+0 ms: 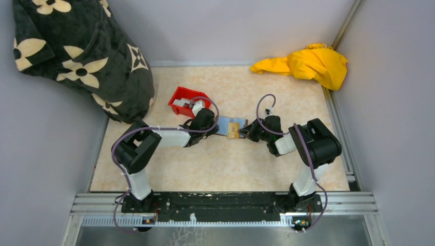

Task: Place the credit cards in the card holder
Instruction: Insert the credit card into the card holder.

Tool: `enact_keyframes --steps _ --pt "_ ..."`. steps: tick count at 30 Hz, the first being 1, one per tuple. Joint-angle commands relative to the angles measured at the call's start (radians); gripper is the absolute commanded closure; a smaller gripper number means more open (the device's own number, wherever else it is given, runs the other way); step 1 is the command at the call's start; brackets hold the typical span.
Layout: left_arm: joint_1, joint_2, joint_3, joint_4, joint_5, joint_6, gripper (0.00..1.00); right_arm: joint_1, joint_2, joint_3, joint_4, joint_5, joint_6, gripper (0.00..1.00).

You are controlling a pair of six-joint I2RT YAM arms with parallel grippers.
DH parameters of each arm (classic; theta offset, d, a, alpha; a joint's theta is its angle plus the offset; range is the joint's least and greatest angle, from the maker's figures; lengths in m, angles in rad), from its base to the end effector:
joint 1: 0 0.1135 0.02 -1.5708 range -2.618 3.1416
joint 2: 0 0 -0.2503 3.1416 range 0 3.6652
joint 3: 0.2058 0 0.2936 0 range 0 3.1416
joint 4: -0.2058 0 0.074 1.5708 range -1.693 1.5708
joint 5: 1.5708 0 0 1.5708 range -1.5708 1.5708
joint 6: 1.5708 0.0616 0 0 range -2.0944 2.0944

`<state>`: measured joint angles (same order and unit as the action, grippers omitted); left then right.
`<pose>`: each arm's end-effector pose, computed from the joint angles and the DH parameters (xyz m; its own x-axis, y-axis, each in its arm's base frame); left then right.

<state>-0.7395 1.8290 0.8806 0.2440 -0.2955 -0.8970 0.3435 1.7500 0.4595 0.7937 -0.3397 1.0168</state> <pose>0.3087 -0.2573 0.0709 -0.6742 -0.3969 -0.6228 -0.0739 0.8754 -0.4778 0.2924 0.1264 0.0373 -0.7407 0.5867 -0.3274 0.0695 0.5517 0.8312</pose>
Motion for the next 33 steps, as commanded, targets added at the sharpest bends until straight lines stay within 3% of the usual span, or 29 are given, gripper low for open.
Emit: enact_keyframes --steps 1,11,33 --pt "0.0 0.093 -0.077 -0.272 0.054 0.031 0.8 -0.005 0.025 0.037 0.078 0.044 0.022 1.0" --pt "-0.006 0.085 -0.076 -0.271 0.073 0.031 0.8 0.048 0.025 0.098 0.014 0.137 -0.015 1.0" --pt "-0.008 0.063 -0.077 -0.273 0.067 0.04 0.8 0.123 0.04 0.146 -0.105 0.157 -0.115 1.0"
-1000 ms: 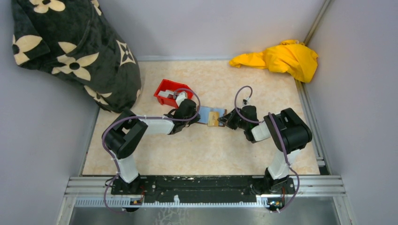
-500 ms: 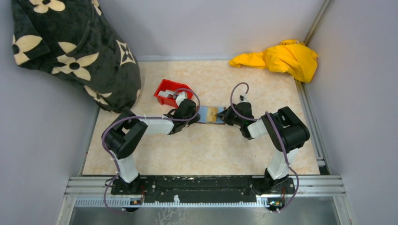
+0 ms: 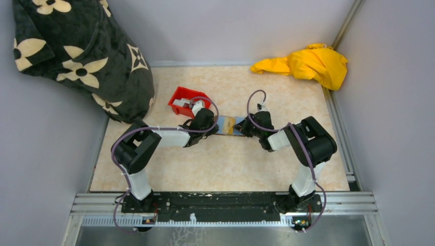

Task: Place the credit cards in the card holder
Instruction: Insert the credit card into the card holder.

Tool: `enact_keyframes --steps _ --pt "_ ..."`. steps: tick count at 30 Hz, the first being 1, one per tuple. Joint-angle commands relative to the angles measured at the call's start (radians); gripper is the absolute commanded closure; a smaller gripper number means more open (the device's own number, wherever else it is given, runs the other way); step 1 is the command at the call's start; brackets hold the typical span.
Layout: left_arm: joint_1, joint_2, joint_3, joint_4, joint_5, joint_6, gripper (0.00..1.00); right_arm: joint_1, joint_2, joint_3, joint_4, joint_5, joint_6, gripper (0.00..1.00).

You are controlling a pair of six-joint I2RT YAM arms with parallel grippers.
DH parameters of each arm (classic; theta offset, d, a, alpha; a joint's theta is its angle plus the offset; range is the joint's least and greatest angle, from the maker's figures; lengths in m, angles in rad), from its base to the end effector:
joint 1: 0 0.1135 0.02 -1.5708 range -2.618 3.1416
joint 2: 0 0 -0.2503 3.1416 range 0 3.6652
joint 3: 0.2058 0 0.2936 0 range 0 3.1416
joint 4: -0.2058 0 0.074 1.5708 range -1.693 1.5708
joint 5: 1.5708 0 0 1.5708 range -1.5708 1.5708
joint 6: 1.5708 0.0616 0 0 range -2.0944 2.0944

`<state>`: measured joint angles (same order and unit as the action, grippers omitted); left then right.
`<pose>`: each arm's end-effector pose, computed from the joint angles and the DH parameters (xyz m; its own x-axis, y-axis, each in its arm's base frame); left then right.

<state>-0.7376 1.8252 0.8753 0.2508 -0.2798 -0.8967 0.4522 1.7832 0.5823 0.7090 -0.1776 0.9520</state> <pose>0.3082 -0.2571 0.0712 -0.6800 -0.3966 -0.6166 -0.0663 0.8708 -0.4871 0.3112 0.1633 0.0483 -0.7108 0.5461 -0.4433 0.0153 0.6422 0.7664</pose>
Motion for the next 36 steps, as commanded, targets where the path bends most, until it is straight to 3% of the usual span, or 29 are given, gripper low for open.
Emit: enact_keyframes --steps 1,32,36 --pt "-0.009 0.066 -0.072 -0.28 0.049 0.041 0.8 0.013 0.002 0.018 -0.024 -0.005 -0.056 1.0" --pt "-0.009 -0.049 -0.121 -0.22 0.035 0.056 0.75 0.054 0.05 0.183 -0.209 -0.041 -0.13 1.0" --pt "-0.009 -0.123 -0.148 -0.22 -0.02 0.041 0.72 0.054 0.034 0.188 -0.23 -0.034 -0.148 0.88"
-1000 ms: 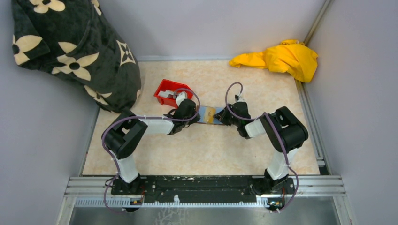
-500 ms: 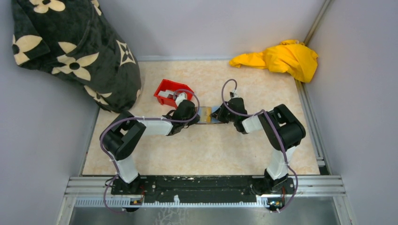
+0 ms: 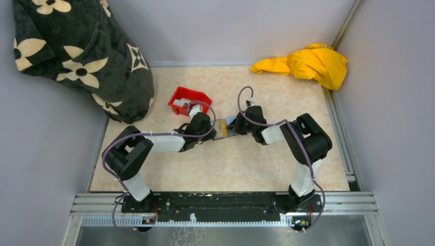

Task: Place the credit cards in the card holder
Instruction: Insert the credit card into the card holder.

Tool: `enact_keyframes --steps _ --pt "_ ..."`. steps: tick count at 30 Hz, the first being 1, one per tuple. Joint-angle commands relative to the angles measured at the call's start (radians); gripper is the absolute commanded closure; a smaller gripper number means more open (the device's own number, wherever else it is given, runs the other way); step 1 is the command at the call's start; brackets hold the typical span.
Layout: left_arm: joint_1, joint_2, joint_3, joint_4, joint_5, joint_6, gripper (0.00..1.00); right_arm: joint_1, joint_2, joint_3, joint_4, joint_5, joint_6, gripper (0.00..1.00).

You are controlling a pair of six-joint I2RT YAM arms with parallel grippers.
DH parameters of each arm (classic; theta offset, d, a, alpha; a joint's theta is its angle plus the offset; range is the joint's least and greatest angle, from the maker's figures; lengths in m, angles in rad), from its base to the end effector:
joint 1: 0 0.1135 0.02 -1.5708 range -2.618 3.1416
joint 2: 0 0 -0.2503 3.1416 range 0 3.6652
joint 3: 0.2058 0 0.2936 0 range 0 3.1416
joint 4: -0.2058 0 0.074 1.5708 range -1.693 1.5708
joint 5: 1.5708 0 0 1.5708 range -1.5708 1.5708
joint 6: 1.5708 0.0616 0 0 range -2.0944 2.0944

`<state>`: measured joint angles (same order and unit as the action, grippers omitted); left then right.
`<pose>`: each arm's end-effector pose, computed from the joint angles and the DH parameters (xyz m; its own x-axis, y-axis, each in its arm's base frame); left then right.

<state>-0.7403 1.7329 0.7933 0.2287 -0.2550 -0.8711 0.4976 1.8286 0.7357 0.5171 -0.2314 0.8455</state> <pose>0.2908 -0.2446 0.0767 -0.7016 -0.3617 -0.6139 -0.0391 0.8798 -0.4737 0.3286 0.1946 0.0550 -0.7915 0.3989 -0.4630 -0.0623 0.7010 0.7105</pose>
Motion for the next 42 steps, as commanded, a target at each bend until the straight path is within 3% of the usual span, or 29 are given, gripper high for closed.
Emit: enact_keyframes --steps 1,7,11,30,42 --pt "-0.007 -0.045 -0.071 -0.199 -0.055 0.014 0.72 0.008 -0.015 0.036 -0.04 0.019 -0.044 0.85" --pt "-0.007 -0.113 -0.103 -0.177 -0.103 0.003 0.7 0.009 -0.039 0.039 -0.056 0.024 -0.066 0.73" --pt "-0.007 -0.143 -0.129 -0.158 -0.131 -0.004 0.69 0.009 -0.058 0.035 -0.061 0.03 -0.076 0.7" --pt "-0.007 0.044 -0.009 -0.159 -0.108 0.048 0.72 0.045 -0.055 0.116 -0.18 0.059 -0.167 0.69" --pt "-0.006 0.073 -0.004 -0.123 -0.086 0.06 0.73 0.078 -0.028 0.151 -0.225 0.052 -0.214 0.69"
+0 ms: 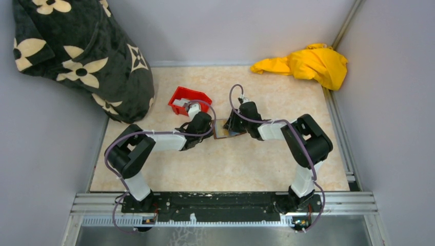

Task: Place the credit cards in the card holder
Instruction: Insert the credit card into the card holder.

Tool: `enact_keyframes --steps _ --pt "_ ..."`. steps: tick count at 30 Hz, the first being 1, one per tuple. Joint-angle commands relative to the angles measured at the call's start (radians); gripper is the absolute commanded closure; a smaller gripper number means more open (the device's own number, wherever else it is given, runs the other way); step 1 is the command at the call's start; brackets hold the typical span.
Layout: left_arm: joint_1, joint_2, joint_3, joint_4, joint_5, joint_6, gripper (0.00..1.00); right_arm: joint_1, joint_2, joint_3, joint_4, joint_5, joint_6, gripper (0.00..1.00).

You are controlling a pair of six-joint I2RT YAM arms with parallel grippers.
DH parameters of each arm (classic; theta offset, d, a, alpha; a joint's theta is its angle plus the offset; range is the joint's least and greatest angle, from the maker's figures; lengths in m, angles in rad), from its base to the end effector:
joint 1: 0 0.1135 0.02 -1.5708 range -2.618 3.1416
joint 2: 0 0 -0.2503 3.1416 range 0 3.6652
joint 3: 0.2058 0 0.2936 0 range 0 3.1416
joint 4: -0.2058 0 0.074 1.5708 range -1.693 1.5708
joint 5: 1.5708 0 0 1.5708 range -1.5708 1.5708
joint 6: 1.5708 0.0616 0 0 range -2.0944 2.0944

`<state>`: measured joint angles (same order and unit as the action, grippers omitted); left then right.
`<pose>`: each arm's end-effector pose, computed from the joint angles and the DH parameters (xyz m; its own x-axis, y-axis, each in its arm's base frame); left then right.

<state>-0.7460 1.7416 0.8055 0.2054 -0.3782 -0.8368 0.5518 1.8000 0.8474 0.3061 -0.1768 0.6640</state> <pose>0.2938 -0.2405 0.0767 -0.6467 -0.3419 -0.6818 -0.0767 0.9185 -0.3879 0.3348 0.2188 0.0767 -0.7957 0.2226 -0.5633 -0.1844 0.7969 0.5753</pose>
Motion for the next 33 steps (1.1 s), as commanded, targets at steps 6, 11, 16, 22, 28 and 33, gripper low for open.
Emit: enact_keyframes --steps 6,11,16,22,28,33 --pt "-0.001 0.071 -0.013 -0.095 0.041 0.026 0.73 0.037 0.005 0.061 -0.025 -0.003 -0.057 0.69" --pt "-0.001 0.073 -0.007 -0.102 0.042 0.021 0.73 0.043 0.007 0.073 -0.035 -0.009 -0.07 0.69" --pt "-0.001 0.054 -0.007 -0.125 0.02 0.012 0.72 0.046 -0.034 0.08 -0.107 0.048 -0.122 0.62" --pt "0.0 0.011 -0.021 -0.14 -0.008 0.009 0.7 0.047 -0.09 0.101 -0.181 0.128 -0.184 0.52" --pt "0.005 -0.043 -0.017 -0.173 -0.039 0.018 0.69 0.048 -0.113 0.122 -0.198 0.127 -0.197 0.49" --pt "0.01 -0.083 -0.017 -0.189 -0.055 0.02 0.68 0.053 -0.132 0.153 -0.228 0.125 -0.215 0.49"
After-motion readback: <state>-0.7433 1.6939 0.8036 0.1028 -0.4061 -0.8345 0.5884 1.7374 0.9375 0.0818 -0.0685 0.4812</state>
